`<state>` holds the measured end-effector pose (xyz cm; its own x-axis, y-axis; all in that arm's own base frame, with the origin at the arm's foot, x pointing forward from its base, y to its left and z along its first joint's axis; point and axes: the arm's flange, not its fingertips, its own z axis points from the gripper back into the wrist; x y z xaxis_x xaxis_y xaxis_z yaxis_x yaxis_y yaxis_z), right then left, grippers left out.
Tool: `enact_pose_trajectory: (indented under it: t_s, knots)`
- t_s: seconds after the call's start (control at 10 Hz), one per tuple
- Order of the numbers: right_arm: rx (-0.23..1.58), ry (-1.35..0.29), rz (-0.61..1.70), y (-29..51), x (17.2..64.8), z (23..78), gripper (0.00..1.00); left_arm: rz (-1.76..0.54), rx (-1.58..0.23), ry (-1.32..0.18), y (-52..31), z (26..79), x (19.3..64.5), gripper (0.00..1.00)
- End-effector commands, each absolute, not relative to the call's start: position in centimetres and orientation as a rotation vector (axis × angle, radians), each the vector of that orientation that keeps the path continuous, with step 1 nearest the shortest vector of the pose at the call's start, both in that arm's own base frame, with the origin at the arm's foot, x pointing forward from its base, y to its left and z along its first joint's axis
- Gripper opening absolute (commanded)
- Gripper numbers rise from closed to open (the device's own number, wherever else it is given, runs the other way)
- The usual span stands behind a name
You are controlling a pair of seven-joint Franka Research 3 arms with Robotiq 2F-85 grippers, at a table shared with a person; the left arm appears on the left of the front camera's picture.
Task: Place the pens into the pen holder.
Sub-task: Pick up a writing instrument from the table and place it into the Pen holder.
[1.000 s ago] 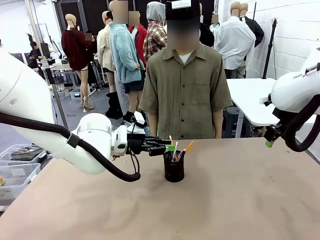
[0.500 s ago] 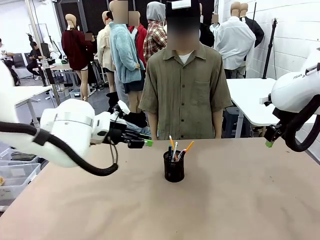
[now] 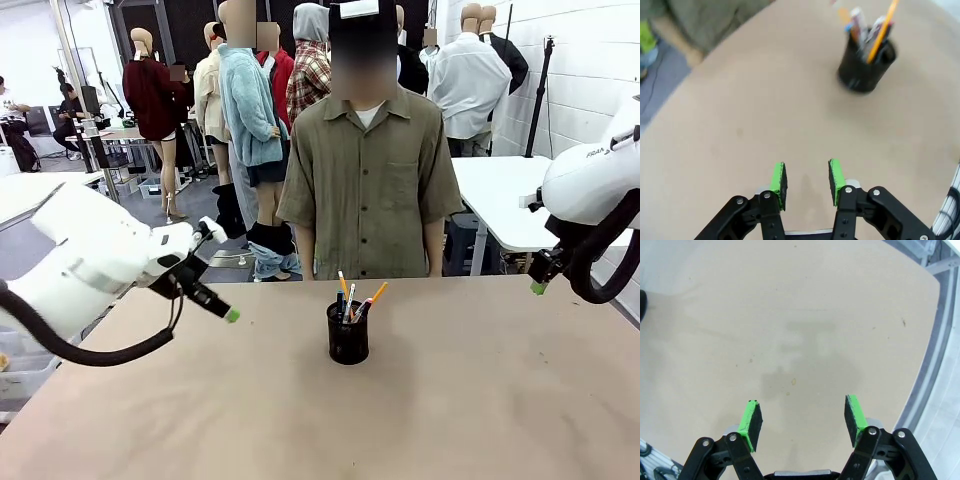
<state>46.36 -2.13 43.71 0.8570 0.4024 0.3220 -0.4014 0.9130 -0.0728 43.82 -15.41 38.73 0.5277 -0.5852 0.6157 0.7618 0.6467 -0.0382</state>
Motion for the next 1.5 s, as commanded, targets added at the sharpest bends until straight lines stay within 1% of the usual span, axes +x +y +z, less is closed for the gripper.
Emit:
enact_pose_trajectory:
  t_s: [0.0,0.2,0.3,0.4,0.5,0.6,0.7,0.9,1.1,1.2,1.4]
  knots:
    - [-0.035,-0.343,0.423,-2.1,46.4,43.5,0.82,-0.724,-0.259,-0.368,-15.3,43.8,44.0,0.47]
    - [-0.035,-0.343,0.423,-2.1,46.4,43.5,0.82,-0.637,-0.121,-0.255,-13.9,43.5,43.8,0.47]
    - [-0.035,-0.343,0.423,-2.1,46.4,43.5,0.82,-0.607,-0.085,-0.222,-13.3,43.7,43.5,0.47]
    - [-0.035,-0.343,0.423,-2.1,46.4,43.5,0.82,-0.576,-0.064,-0.186,-12.9,43.5,43.3,0.62]
    - [-0.035,-0.343,0.423,-2.1,46.4,43.5,0.82,-0.532,-0.031,-0.155,-12.5,43.0,43.4,0.82]
    - [-0.035,-0.343,0.423,-2.1,46.4,43.5,0.82,-0.491,-0.027,-0.163,-12.0,42.5,43.6,1.00]
    - [-0.035,-0.343,0.423,-2.1,46.4,43.5,0.82,-0.465,-0.041,-0.171,-11.7,42.3,43.7,1.00]
    - [-0.035,-0.343,0.423,-2.1,46.4,43.5,0.82,-0.406,-0.001,-0.174,-11.0,41.5,43.1,1.00]
    - [-0.035,-0.343,0.423,-2.1,46.4,43.5,0.82,-0.412,-0.034,-0.231,-10.9,40.6,41.4,1.00]
    - [-0.035,-0.343,0.423,-2.1,46.4,43.5,0.82,-0.429,-0.037,-0.161,-10.7,41.5,43.3,1.00]
    - [-0.035,-0.343,0.423,-2.1,46.4,43.5,0.82,-0.429,-0.037,-0.161,-10.7,41.5,43.3,1.00]
